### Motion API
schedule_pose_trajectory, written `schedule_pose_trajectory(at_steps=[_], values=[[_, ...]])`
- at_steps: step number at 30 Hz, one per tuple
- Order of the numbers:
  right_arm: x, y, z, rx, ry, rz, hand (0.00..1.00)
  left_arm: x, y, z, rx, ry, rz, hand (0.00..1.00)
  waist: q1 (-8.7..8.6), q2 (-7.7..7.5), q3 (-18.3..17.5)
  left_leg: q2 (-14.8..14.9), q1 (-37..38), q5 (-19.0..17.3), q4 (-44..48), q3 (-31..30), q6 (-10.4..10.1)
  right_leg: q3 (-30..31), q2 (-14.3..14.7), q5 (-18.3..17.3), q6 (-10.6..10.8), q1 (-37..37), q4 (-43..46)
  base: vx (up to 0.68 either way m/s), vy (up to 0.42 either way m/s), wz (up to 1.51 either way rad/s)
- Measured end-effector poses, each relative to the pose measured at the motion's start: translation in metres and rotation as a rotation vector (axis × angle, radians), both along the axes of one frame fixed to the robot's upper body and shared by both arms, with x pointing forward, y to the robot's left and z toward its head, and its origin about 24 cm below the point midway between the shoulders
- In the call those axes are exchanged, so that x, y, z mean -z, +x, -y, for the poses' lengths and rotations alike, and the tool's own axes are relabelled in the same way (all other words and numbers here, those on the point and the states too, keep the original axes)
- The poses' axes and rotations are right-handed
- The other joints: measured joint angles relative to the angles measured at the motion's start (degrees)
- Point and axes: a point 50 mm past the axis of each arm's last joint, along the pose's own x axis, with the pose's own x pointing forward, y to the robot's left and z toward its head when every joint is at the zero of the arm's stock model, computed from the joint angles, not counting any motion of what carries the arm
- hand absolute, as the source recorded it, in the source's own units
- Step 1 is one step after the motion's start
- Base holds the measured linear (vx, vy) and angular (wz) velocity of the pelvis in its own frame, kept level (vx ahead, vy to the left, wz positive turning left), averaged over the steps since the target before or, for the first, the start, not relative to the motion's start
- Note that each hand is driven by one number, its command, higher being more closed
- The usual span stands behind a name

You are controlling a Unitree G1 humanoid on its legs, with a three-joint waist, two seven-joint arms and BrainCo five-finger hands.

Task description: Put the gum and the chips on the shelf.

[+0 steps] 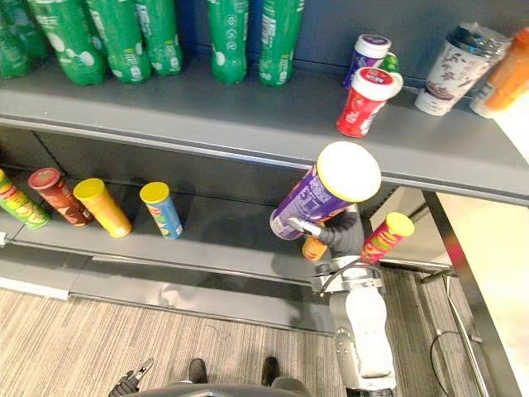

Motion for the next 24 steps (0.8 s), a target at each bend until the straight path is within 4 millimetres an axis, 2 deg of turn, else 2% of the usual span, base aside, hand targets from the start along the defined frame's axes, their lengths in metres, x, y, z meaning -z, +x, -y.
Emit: schedule_pose_trajectory(at_steps=[5, 8, 10, 15, 22, 24], values=[[0.005, -0.004, -0.031, -0.195, 0.072, -0.035, 1.0, 0.0, 0.0, -0.001, 0.001, 0.005, -0.009, 0.0, 0.07, -0.4, -0.8, 0.0, 0.0, 0.1, 0.0, 0.5, 0.1, 0.0, 0.0, 0.4, -0.2, 0.1, -0.4, 0.03, 0.0, -0.02], [0.01, -0.006, -0.056, -0.335, 0.087, -0.062, 1.0, 0.0, -0.001, -0.004, -0.001, 0.018, -0.016, 0.0, 0.16, -1.05, -1.5, 0.0, 0.0, 0.2, 0.0, -0.5, 0.3, -0.7, 0.0, 0.5, -0.2, 0.4, -0.4, 0.03, -0.002, 0.1], [0.013, -0.006, -0.08, -0.454, 0.083, -0.082, 1.0, 0.001, -0.005, -0.004, -0.002, 0.023, -0.038, 0.0, 0.3, -1.41, -2.0, 0.0, 0.4, 0.2, 0.0, -0.6, 0.3, -0.7, 0.0, 0.5, -0.2, 0.9, -0.4, 0.02, 0.002, 0.05], [0.015, -0.011, -0.122, -0.655, 0.05, -0.107, 1.0, 0.001, -0.007, -0.005, -0.007, 0.032, -0.051, 0.0, 0.78, -1.35, -2.3, 0.1, 0.8, 0.2, 0.0, -1.0, -0.1, -1.0, 0.0, 0.5, -0.2, 1.3, -0.2, -0.01, 0.0, 0.02], [0.035, -0.007, -0.155, -0.744, -0.043, -0.197, 1.0, 0.001, -0.002, -0.006, -0.008, 0.053, -0.048, 0.0, 2.3, -1.43, -2.3, 0.0, -0.7, 1.3, 0.0, -3.8, 0.0, -3.6, -0.1, 0.1, -0.5, 1.2, -0.2, -0.02, -0.004, 0.2], [0.041, -0.002, -0.161, -0.72, -0.111, -0.21, 1.0, 0.0, 0.0, -0.007, -0.014, 0.061, -0.046, 0.0, 3.29, -1.45, -2.2, 0.0, -1.7, 2.0, 0.0, -5.3, -0.2, -5.1, -0.1, 0.1, -0.5, 1.0, -0.3, -0.01, -0.005, 0.34]])
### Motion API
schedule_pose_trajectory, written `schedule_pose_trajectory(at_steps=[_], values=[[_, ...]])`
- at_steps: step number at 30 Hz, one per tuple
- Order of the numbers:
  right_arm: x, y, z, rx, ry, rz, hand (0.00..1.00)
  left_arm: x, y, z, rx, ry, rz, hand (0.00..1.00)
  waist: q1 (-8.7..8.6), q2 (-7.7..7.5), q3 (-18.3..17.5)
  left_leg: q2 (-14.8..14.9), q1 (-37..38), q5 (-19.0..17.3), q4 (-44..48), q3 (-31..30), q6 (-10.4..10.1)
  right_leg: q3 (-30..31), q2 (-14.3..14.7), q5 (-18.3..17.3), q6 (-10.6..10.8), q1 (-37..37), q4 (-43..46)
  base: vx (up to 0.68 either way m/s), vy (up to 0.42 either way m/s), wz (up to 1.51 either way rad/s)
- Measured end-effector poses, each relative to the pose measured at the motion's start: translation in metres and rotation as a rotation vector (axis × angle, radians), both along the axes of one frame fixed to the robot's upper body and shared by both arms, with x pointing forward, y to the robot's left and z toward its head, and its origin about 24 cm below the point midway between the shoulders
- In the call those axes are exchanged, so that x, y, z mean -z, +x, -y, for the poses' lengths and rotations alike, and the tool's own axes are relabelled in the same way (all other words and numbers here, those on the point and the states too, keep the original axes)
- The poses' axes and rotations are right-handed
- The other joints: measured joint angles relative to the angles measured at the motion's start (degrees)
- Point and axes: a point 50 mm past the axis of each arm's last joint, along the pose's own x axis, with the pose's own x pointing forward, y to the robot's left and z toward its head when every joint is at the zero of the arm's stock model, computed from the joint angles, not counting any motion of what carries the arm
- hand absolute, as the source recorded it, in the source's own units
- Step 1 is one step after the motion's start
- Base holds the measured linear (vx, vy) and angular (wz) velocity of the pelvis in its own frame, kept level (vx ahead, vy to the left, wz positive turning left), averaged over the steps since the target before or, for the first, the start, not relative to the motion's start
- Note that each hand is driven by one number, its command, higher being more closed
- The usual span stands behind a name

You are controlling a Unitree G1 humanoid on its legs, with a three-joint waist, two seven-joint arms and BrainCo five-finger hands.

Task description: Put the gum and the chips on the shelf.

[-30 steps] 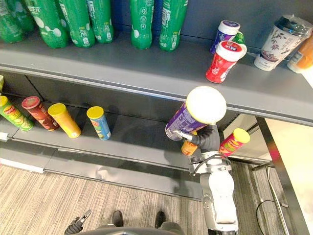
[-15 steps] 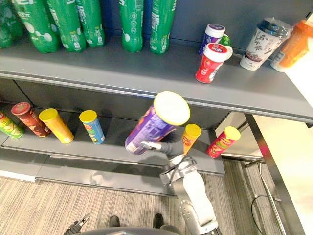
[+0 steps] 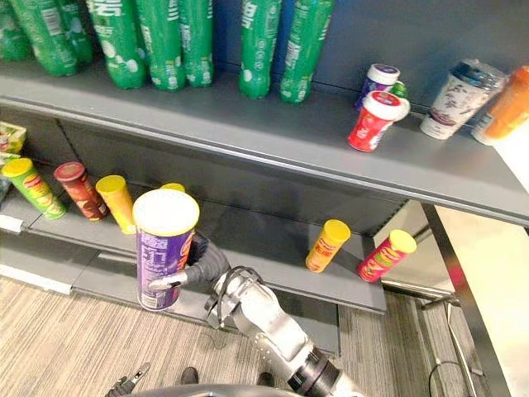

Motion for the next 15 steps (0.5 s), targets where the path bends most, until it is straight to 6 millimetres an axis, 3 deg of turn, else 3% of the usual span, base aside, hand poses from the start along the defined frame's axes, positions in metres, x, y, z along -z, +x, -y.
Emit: schedule_pose_trajectory(at_steps=[5, 8, 11, 13, 15], values=[[0.014, 0.018, 0.001, 0.099, -0.118, -0.001, 1.0, 0.0, 0.004, 0.004, 0.008, -0.001, 0.003, 0.0, 2.16, 0.33, 0.6, 0.0, -1.3, 0.6, 0.0, -2.2, -0.2, -2.4, -0.1, 0.0, -0.1, 0.0, 0.0, 0.01, -0.007, 0.25], [0.008, 0.031, 0.004, 0.159, -0.15, 0.048, 1.0, -0.001, 0.012, 0.005, 0.01, 0.007, 0.025, 0.0, 2.52, 0.91, 3.3, -0.1, -1.7, 1.0, 0.0, -3.3, 0.2, -3.5, -0.1, -0.7, -0.5, -0.1, 0.7, -0.02, -0.008, 0.24], [-0.008, 0.055, 0.013, 0.272, -0.162, 0.106, 1.0, -0.007, 0.038, 0.006, 0.039, 0.022, 0.094, 0.0, 2.97, 2.04, 6.7, 0.0, -4.7, 1.8, 0.4, -4.7, 0.0, -5.2, -0.6, -1.2, -1.1, -3.5, 3.4, -0.05, -0.006, 0.26], [-0.021, 0.074, 0.023, 0.366, -0.173, 0.15, 1.0, -0.014, 0.065, 0.011, 0.086, 0.026, 0.171, 0.0, 3.98, 2.92, 10.4, 0.0, -6.3, 2.4, 0.5, -4.8, -0.2, -5.9, -1.1, -1.6, -1.1, -5.8, 6.0, -0.06, -0.009, 0.28], [-0.034, 0.088, 0.033, 0.458, -0.17, 0.184, 1.0, -0.02, 0.087, 0.018, 0.113, 0.015, 0.239, 0.0, 4.43, 4.6, 13.0, 0.0, -9.7, 2.6, 3.2, -5.1, -0.1, -6.9, -1.7, -2.3, -1.0, -8.5, 8.5, -0.07, -0.01, 0.27]])
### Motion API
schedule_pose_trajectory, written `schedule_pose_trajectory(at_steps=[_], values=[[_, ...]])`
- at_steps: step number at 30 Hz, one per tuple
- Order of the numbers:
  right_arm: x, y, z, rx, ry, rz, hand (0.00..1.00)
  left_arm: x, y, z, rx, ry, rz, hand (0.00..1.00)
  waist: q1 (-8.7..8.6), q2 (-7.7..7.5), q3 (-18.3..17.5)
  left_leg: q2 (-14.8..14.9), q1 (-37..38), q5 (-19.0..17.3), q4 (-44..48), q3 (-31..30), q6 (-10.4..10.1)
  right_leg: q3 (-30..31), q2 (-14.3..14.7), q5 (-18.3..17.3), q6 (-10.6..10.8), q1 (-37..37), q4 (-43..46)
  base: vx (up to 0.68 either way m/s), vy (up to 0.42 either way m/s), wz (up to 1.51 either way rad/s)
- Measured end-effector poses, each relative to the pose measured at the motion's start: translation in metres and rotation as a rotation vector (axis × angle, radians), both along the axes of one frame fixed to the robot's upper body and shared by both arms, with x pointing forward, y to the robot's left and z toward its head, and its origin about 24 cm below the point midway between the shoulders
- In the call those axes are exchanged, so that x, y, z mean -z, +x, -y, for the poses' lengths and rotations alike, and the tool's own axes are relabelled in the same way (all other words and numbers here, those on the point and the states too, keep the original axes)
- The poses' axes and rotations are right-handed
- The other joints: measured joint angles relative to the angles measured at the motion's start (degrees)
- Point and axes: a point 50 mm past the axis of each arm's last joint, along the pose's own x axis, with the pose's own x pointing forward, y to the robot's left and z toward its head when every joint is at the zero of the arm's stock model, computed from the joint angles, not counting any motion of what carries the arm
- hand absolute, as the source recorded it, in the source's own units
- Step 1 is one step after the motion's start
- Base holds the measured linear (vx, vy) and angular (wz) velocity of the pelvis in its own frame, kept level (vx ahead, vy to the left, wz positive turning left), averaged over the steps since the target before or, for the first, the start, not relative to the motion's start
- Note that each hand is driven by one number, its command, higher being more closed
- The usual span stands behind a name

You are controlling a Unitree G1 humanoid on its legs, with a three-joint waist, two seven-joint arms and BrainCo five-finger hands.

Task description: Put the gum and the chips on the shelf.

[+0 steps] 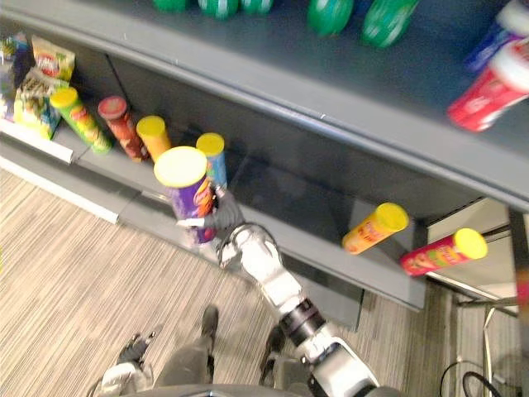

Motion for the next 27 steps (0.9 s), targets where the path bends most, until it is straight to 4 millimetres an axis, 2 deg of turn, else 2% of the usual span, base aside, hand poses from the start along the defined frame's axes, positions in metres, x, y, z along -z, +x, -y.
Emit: schedule_pose_trajectory(at_steps=[2, 3, 4, 7, 10, 11, 15, 19, 23, 27], values=[[-0.019, 0.019, 0.01, 0.097, 0.017, 0.041, 1.0, -0.01, 0.023, 0.007, 0.039, 0.005, 0.076, 0.0, 0.64, 1.96, 3.9, 0.0, -3.4, -0.3, 3.7, -0.4, 0.2, -0.4, -0.6, -0.6, -0.3, -2.7, 3.0, -0.07, -0.018, 0.11], [-0.024, 0.023, 0.013, 0.123, 0.015, 0.059, 1.0, -0.013, 0.028, 0.008, 0.05, 0.009, 0.097, 0.0, 0.65, 2.34, 4.6, -0.1, -4.3, -0.3, 4.3, -0.7, 0.1, -0.5, -0.7, -0.8, -0.3, -3.5, 3.7, -0.07, -0.041, 0.2], [-0.039, 0.033, 0.024, 0.201, 0.037, 0.098, 1.0, -0.018, 0.039, 0.012, 0.084, 0.015, 0.138, 0.0, 0.75, 3.1, 5.7, -0.1, -6.7, -0.3, 5.5, -1.4, 0.1, -1.2, -1.0, -1.2, -0.6, -5.6, 5.3, -0.04, -0.033, 0.18], [-0.069, 0.05, 0.045, 0.351, 0.098, 0.16, 1.0, -0.027, 0.053, 0.023, 0.153, 0.018, 0.198, 0.0, 0.89, 4.11, 8.3, -0.2, -9.8, -0.5, 7.8, -2.1, -0.1, -1.7, -1.8, -2.9, -0.8, -9.1, 9.2, -0.06, -0.047, 0.14], [-0.088, 0.058, 0.068, 0.481, 0.184, 0.187, 1.0, -0.033, 0.061, 0.032, 0.177, -0.005, 0.246, 0.0, 1.28, 5.06, 9.2, -0.7, -12.2, -0.6, 9.0, -2.5, -0.1, -1.8, -2.9, -4.6, -0.9, -12.2, 12.9, -0.04, -0.033, 0.13], [-0.094, 0.059, 0.079, 0.549, 0.23, 0.194, 1.0, -0.038, 0.066, 0.035, 0.194, -0.006, 0.28, 0.0, 1.43, 5.4, 9.9, -1.1, -12.9, -0.9, 9.5, -2.3, 0.3, -1.8, -4.0, -6.2, -1.1, -14.1, 15.7, -0.04, -0.042, 0.1], [-0.104, 0.054, 0.081, 0.593, 0.274, 0.234, 1.0, -0.051, 0.077, 0.041, 0.196, -0.027, 0.364, 0.0, 1.35, 5.95, 10.4, -0.7, -15.7, -1.7, 11.8, -0.9, 0.3, -1.8, -4.9, -8.2, -1.5, -17.3, 19.6, -0.02, -0.06, 0.06], [-0.117, 0.043, 0.079, 0.628, 0.339, 0.287, 1.0, -0.063, 0.086, 0.047, 0.207, -0.034, 0.439, 0.0, 1.15, 6.16, 11.0, 1.1, -17.7, -3.4, 15.7, 2.4, 0.3, -2.4, -5.6, -10.4, -1.7, -18.7, 23.0, 0.02, -0.08, 0.07], [-0.117, 0.038, 0.076, 0.639, 0.382, 0.284, 1.0, -0.066, 0.088, 0.056, 0.2, -0.059, 0.464, 0.0, 1.15, 6.12, 11.0, 2.5, -18.7, -5.7, 19.4, 4.2, 0.1, -2.7, -5.8, -11.8, -1.6, -18.7, 24.4, 0.07, -0.06, -0.01], [-0.108, 0.035, 0.076, 0.651, 0.394, 0.255, 1.0, -0.069, 0.09, 0.06, 0.199, -0.072, 0.478, 0.0, 1.21, 6.05, 11.1, 3.3, -19.7, -7.4, 22.5, 5.3, 0.3, -2.9, -6.1, -12.7, -1.6, -18.9, 25.6, 0.07, -0.03, -0.04]])
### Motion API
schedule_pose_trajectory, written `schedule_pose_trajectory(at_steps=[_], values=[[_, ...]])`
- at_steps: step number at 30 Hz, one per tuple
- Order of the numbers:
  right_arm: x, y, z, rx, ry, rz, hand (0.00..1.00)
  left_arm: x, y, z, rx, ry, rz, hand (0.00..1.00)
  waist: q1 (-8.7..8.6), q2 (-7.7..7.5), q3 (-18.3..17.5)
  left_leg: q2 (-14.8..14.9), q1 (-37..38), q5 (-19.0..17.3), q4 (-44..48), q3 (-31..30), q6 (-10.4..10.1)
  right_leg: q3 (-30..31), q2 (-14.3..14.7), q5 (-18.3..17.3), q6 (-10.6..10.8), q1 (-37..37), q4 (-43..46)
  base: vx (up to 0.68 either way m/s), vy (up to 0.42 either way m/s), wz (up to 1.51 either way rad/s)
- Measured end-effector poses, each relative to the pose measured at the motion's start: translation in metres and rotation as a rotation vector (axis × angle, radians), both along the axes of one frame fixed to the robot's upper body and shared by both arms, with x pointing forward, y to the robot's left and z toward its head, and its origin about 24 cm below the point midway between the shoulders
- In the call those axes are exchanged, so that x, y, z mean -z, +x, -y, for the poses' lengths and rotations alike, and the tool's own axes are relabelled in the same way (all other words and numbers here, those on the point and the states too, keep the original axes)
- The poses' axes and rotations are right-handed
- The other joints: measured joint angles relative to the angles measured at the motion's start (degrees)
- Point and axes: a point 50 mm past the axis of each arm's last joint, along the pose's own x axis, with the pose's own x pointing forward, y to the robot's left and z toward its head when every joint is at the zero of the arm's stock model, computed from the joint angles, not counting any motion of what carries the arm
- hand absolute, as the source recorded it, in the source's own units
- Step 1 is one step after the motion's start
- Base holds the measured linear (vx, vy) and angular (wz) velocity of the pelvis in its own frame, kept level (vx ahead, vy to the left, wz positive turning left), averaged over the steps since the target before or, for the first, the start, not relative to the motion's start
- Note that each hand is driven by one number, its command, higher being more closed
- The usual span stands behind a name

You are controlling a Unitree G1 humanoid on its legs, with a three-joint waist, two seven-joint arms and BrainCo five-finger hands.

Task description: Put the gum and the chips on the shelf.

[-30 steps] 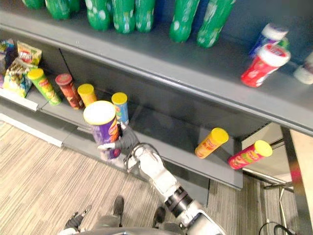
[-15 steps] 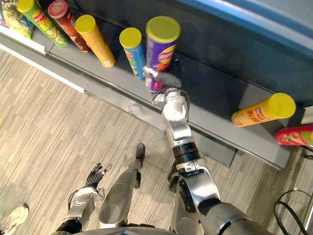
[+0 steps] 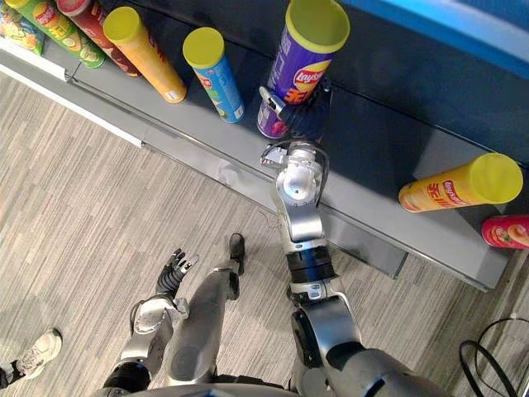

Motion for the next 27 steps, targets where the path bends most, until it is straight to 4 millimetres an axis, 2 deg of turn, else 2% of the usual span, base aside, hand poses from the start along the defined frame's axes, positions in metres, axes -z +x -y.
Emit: schedule_pose_trajectory(at_steps=[8, 14, 18, 22, 27], values=[[0.009, -0.001, 0.001, 0.015, -0.008, -0.026, 1.0, -0.001, 0.0, 0.002, -0.025, -0.039, 0.005, 0.0, -0.03, -0.01, 0.0, 1.5, -1.5, -3.7, 4.8, 0.7, 0.1, -1.9, -0.2, -0.5, -0.2, -0.1, 1.1, 0.07, -0.023, -0.1], [0.018, -0.001, 0.004, 0.076, -0.05, -0.053, 1.0, -0.006, 0.003, 0.003, -0.028, -0.041, 0.045, 0.0, 0.05, -0.03, 0.0, 1.5, -1.7, -4.0, 5.2, 0.7, 0.1, -2.0, -0.4, -0.9, -0.6, -0.2, 1.8, 0.02, -0.01, 0.0], [0.03, 0.005, 0.007, 0.111, -0.043, -0.115, 1.0, -0.008, 0.004, 0.002, -0.028, -0.041, 0.057, 0.0, -0.02, -0.05, 0.0, 1.5, -2.1, -4.3, 5.6, 0.7, 0.1, -2.4, -0.7, -1.5, -0.6, -0.6, 2.2, 0.0, -0.015, 0.01], [0.043, 0.009, 0.023, 0.19, 0.001, -0.18, 1.0, -0.009, 0.005, 0.003, -0.027, -0.041, 0.063, 0.0, -0.15, -0.05, 0.0, 1.4, -2.9, -4.1, 5.6, 0.7, 0.2, -3.1, -1.1, -1.5, -0.6, -0.9, 2.2, 0.03, -0.019, 0.07], [0.048, 0.013, 0.027, 0.222, 0.018, -0.214, 1.0, -0.01, 0.005, 0.003, -0.027, -0.04, 0.075, 0.0, 0.01, -0.37, 0.2, 1.4, -3.0, -4.1, 5.8, 1.3, 0.2, -3.1, -1.6, -1.5, -0.6, -1.5, 2.9, 0.04, -0.013, -0.02]])
